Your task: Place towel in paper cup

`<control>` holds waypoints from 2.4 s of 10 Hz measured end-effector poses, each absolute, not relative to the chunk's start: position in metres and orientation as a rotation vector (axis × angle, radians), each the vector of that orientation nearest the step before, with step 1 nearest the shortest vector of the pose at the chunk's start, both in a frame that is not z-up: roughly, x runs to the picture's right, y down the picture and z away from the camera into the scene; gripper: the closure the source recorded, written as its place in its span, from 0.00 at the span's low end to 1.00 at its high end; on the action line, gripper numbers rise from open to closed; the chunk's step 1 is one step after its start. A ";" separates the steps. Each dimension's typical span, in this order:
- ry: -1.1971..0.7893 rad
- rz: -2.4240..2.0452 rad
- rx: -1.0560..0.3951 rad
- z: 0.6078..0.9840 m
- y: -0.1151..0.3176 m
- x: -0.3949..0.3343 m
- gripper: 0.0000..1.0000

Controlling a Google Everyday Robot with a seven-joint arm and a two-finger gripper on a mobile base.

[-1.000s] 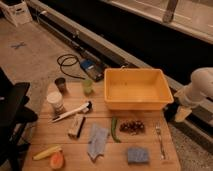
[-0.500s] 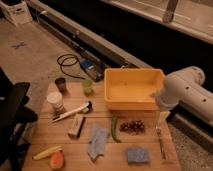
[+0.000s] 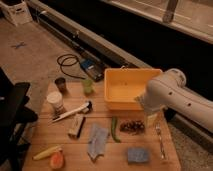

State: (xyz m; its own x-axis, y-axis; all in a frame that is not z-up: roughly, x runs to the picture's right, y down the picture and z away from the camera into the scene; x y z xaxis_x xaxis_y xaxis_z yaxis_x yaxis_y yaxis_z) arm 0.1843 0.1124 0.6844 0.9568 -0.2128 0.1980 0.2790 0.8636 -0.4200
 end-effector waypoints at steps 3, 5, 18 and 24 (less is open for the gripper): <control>-0.200 -0.321 -0.335 0.664 0.090 0.173 0.20; -0.248 -0.379 -0.286 0.648 0.071 0.144 0.20; -0.473 -0.762 -0.453 0.714 0.150 -0.016 0.20; -0.492 -0.761 -0.451 0.716 0.151 -0.016 0.20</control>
State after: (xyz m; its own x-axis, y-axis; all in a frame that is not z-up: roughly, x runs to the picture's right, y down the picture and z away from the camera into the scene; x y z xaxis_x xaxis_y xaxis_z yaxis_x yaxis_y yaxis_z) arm -0.0164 0.1509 0.7164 0.6231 -0.5358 0.5698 0.7395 0.6407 -0.2063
